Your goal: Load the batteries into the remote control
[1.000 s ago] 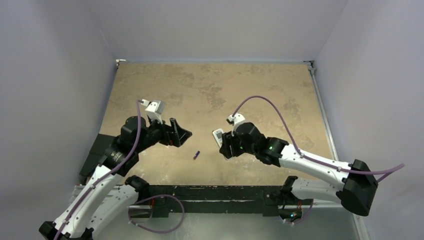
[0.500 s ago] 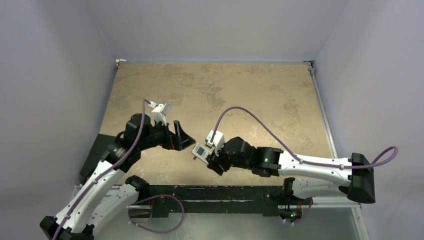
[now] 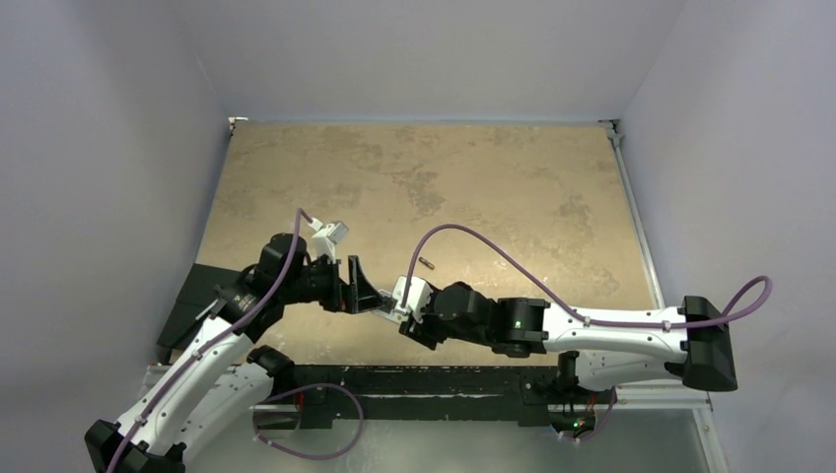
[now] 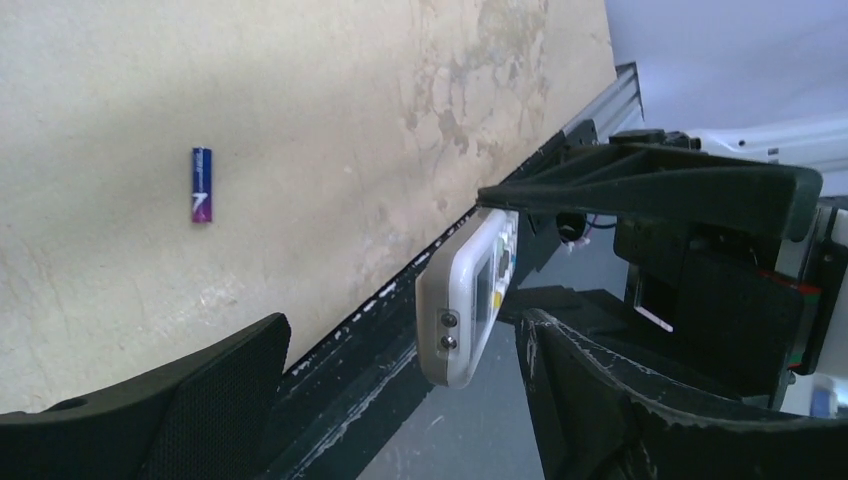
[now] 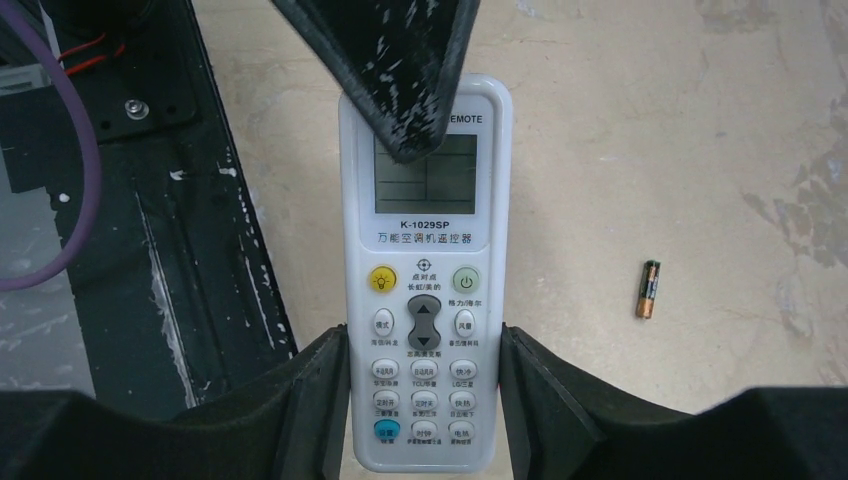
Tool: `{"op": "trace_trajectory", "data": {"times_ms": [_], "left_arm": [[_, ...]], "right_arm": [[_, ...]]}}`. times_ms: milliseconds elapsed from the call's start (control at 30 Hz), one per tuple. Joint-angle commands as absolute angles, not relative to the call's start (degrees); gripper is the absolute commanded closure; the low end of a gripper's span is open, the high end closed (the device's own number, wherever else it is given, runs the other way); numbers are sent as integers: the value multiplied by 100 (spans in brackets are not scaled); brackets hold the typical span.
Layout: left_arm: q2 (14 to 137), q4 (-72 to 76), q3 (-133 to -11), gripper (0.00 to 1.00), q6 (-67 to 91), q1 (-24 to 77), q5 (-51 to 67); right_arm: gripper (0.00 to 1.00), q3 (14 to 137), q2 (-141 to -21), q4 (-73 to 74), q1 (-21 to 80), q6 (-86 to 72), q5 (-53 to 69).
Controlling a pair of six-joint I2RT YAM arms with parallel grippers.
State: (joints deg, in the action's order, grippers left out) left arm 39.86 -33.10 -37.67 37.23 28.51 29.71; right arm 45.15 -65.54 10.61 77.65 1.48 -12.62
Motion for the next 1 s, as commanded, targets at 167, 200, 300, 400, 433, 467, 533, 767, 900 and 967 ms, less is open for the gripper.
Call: {"op": "trace_trajectory", "data": {"times_ms": [167, 200, 300, 400, 433, 467, 533, 767, 900, 967], "left_arm": [[3955, -2733, -3473, 27, 4089, 2830, 3924], [3955, -2651, -3437, 29, 4145, 2830, 4008], [3970, -2408, -3334, 35, 4268, 2830, 4187], [3970, -2287, -3318, 41, 4324, 2830, 4250], [3965, -2255, -3315, 41, 4348, 2830, 4257], [3972, -2220, -3310, 43, 4355, 2830, 4271], [3969, -2114, -3284, 47, 4410, 2830, 4332], [3955, -2004, -3203, 61, 4474, 2830, 4437], [3964, -1991, -3167, 75, 4459, 2830, 4450], [3972, -1986, -3144, 82, 4466, 2830, 4409]], "right_arm": [[100, 4921, -6618, 643, 7830, 699, -1443], [100, 4928, -6626, 642, 7831, 717, -1436], [100, 4939, -6643, 642, 7839, 751, -1418], [100, 4932, -6666, 649, 7844, 756, -1359], [100, 4923, -6672, 636, 7845, 756, -1360], [100, 4915, -6679, 628, 7848, 756, -1352], [100, 4894, -6695, 597, 7849, 740, -1326], [100, 4810, -6697, 480, 7866, 729, -1330], [100, 4771, -6706, 445, 7868, 729, -1349], [100, 4749, -6704, 425, 7874, 721, -1348]]}}
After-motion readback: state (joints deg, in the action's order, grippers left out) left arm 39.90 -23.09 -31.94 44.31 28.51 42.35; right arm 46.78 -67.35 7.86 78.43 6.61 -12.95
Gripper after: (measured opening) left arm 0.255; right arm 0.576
